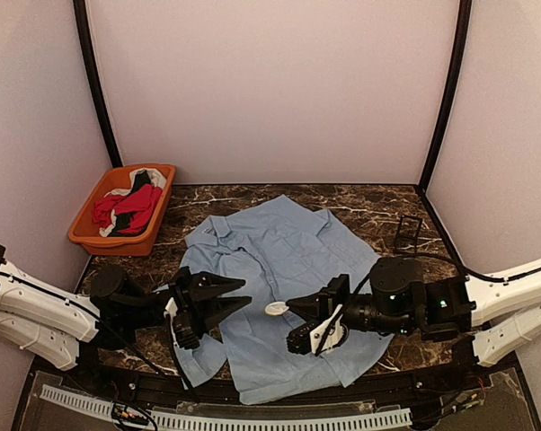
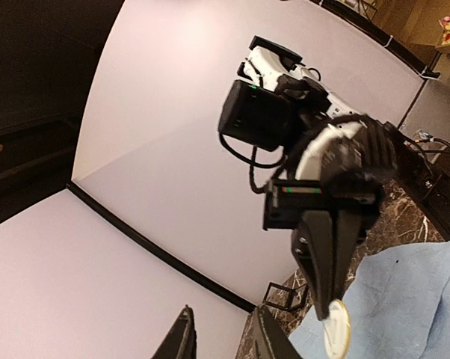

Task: Pin the brooch onto the clothing
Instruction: Pass from the right arm to the left

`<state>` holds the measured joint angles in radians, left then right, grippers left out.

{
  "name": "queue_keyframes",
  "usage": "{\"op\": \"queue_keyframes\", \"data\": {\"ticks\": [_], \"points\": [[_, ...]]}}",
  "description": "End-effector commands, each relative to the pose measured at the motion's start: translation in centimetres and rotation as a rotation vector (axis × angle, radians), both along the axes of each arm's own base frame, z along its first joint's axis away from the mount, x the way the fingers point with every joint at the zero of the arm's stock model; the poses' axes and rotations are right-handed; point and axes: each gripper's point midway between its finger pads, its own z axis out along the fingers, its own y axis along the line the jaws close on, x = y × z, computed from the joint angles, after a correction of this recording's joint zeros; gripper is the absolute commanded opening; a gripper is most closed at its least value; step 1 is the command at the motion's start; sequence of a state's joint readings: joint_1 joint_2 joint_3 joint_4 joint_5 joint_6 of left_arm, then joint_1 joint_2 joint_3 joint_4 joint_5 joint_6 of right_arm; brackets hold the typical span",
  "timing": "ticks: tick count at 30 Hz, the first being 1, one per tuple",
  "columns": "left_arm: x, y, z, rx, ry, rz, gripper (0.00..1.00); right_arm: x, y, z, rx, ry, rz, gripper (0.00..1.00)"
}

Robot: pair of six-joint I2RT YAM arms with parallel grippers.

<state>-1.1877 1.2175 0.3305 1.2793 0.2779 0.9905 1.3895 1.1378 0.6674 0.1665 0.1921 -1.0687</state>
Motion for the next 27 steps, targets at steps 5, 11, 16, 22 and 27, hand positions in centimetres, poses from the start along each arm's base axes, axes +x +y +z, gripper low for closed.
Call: {"op": "queue_keyframes", "data": {"ticks": [5, 11, 16, 22, 27], "points": [[1.5, -1.7, -0.3, 0.142, 0.217, 0.024, 0.26, 3.4, -0.7, -1.0, -0.106, -0.138, -0.182, 0.0], [3.2, -1.3, -1.1, 0.152, 0.378, 0.107, 0.27, 3.4, -1.4, 0.5, -0.07, -0.147, -0.195, 0.0], [4.5, -1.6, -2.0, 0.257, 0.469, 0.187, 0.33, 3.0, -1.8, 1.7, -0.053, -0.135, -0.178, 0.0], [4.9, -3.1, -3.4, 0.341, 0.541, 0.191, 0.4, 2.9, -1.6, 2.1, -0.072, -0.135, -0.168, 0.0], [5.2, -4.0, -3.9, 0.382, 0.582, 0.198, 0.4, 3.0, -1.3, 2.2, -0.075, -0.138, -0.171, 0.0]]}}
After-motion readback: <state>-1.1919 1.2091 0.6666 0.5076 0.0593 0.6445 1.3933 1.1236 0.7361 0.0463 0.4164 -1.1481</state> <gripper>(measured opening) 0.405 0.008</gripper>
